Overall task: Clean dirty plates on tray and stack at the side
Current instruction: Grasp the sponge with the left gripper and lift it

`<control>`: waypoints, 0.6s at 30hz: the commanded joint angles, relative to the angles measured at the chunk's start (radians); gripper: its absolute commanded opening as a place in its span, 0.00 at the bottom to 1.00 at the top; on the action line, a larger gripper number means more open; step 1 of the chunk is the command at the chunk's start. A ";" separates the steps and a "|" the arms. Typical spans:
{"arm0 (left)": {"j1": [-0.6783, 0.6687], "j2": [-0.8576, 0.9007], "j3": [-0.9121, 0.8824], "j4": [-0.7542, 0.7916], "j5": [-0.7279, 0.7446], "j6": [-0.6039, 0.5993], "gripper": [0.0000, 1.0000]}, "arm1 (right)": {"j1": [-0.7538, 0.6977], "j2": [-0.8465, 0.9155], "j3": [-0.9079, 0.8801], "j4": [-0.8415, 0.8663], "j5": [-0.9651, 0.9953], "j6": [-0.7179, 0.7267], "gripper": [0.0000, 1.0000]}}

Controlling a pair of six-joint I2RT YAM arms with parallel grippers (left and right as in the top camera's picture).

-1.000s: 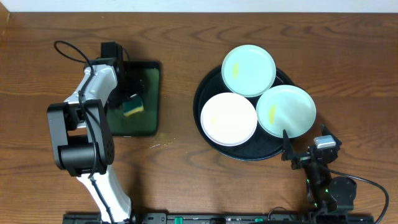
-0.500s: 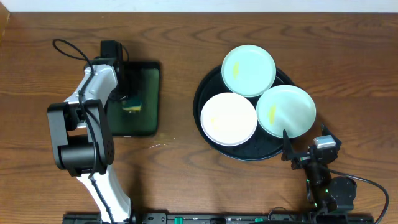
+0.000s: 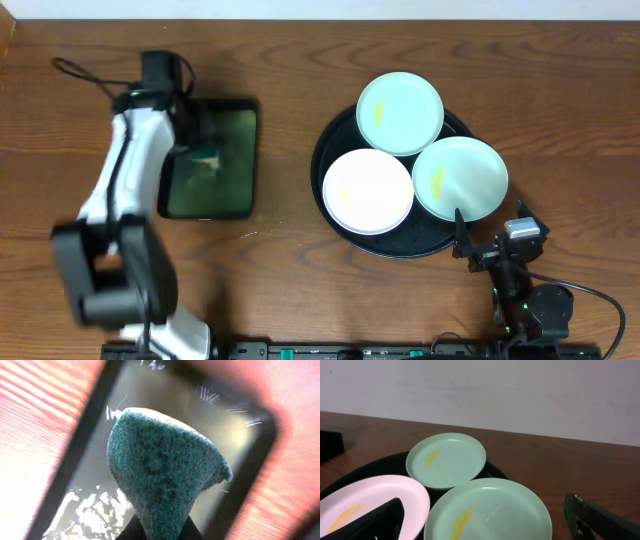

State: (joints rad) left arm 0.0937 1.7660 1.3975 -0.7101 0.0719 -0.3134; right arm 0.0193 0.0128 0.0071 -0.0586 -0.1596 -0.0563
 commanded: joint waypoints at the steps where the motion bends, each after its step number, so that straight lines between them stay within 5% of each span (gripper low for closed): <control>1: 0.002 -0.139 0.012 -0.022 0.004 0.002 0.07 | 0.007 -0.004 -0.002 -0.004 0.002 -0.008 0.99; 8: 0.000 -0.232 0.009 -0.055 0.002 -0.005 0.08 | 0.007 -0.004 -0.002 -0.004 0.002 -0.008 0.99; 13: 0.001 -0.125 -0.084 0.073 -0.100 -0.005 0.07 | 0.007 -0.004 -0.002 -0.004 0.002 -0.008 0.99; 18: 0.001 0.063 -0.140 0.200 0.020 -0.050 0.08 | 0.007 -0.004 -0.002 -0.004 0.002 -0.008 0.99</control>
State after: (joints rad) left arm 0.0937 1.7458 1.2823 -0.5148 0.0326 -0.3378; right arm 0.0193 0.0128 0.0071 -0.0589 -0.1596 -0.0559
